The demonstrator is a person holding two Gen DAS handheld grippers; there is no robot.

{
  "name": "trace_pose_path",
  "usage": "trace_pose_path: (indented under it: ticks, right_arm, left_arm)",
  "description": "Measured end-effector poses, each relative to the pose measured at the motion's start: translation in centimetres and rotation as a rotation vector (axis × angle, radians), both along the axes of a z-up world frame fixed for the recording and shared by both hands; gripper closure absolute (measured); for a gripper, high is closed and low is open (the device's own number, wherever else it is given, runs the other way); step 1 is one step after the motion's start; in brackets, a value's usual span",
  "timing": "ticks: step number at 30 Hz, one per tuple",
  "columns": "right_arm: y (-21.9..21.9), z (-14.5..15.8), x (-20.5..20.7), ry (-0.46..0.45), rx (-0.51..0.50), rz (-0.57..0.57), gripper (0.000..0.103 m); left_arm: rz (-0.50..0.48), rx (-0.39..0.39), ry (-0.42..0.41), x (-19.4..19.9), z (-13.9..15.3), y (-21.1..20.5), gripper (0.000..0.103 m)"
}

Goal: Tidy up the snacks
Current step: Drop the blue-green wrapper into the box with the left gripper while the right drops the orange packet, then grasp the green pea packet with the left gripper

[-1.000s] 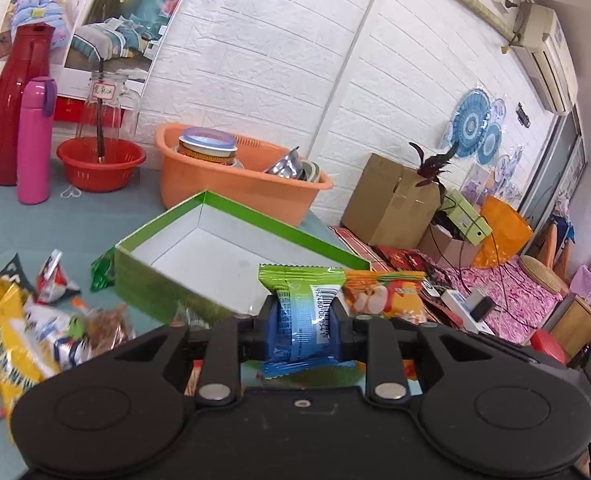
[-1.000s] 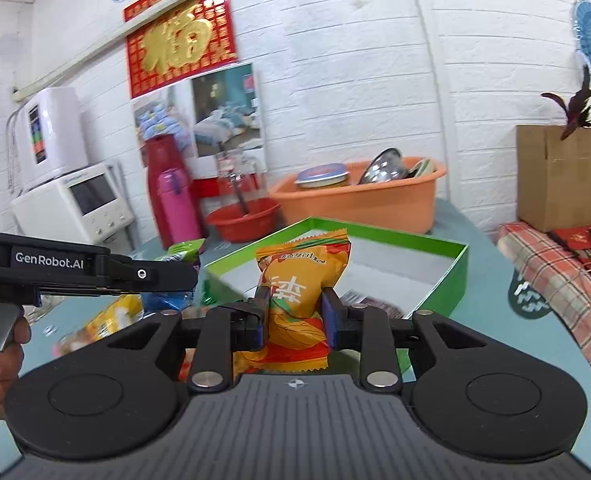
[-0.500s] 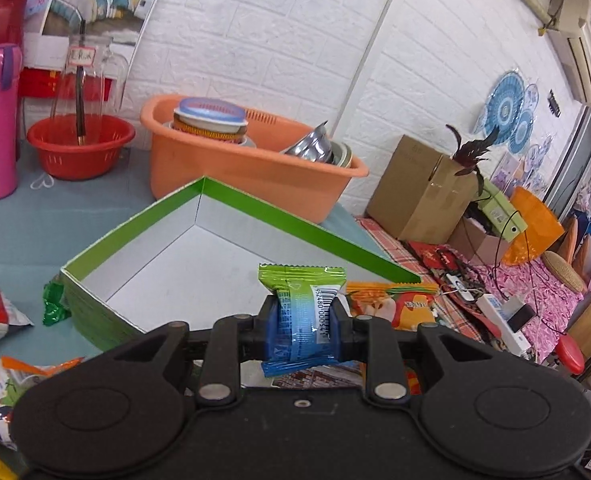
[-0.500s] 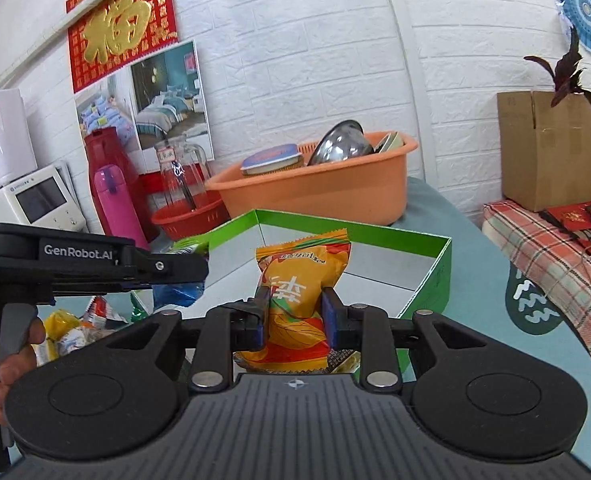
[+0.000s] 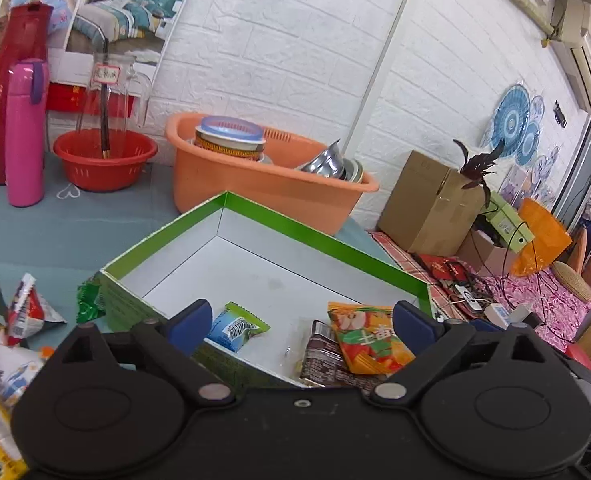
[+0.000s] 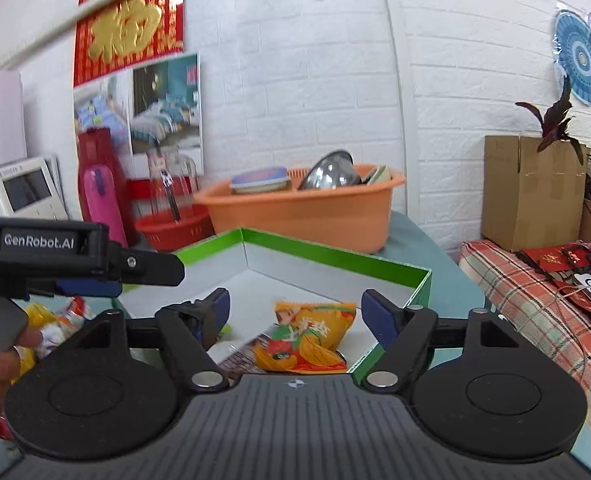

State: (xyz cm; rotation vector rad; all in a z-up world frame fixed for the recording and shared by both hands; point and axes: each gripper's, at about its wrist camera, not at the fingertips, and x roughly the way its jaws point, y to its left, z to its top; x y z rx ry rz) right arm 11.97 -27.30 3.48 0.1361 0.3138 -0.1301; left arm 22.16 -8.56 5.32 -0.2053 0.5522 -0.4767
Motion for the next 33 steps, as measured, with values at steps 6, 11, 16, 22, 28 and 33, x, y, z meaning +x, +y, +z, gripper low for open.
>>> trace_pose_path:
  ticks: [6, 11, 16, 22, 28, 33]
  right_arm:
    - [1.6, 2.0, -3.9, -0.039, 0.017, 0.038, 0.000]
    - [2.8, 2.1, -6.9, -0.034, 0.044, 0.062, 0.000]
    - [4.5, 1.1, -8.5, 0.006, 0.065, 0.117, 0.000]
    - [7.8, -0.8, -7.9, 0.095, 0.020, 0.235, 0.000]
    - [10.5, -2.1, -4.9, 0.137, -0.015, 0.347, 0.000]
    - [12.0, -2.8, -2.0, 0.129, -0.082, 0.391, 0.000]
  left_arm:
    - [0.007, -0.010, -0.013, -4.9, 1.6, 1.9, 0.000]
    - [0.041, -0.035, 0.011, -9.0, 0.8, 4.3, 0.000]
    - [0.081, -0.046, 0.064, -12.0, -1.4, 6.8, 0.000]
    - [0.155, -0.087, 0.139, -14.1, -3.9, 10.6, 0.000]
    - [0.170, -0.111, 0.142, -14.5, -3.9, 13.1, 0.000]
    - [0.154, -0.132, 0.139, -14.2, -3.8, 13.8, 0.000]
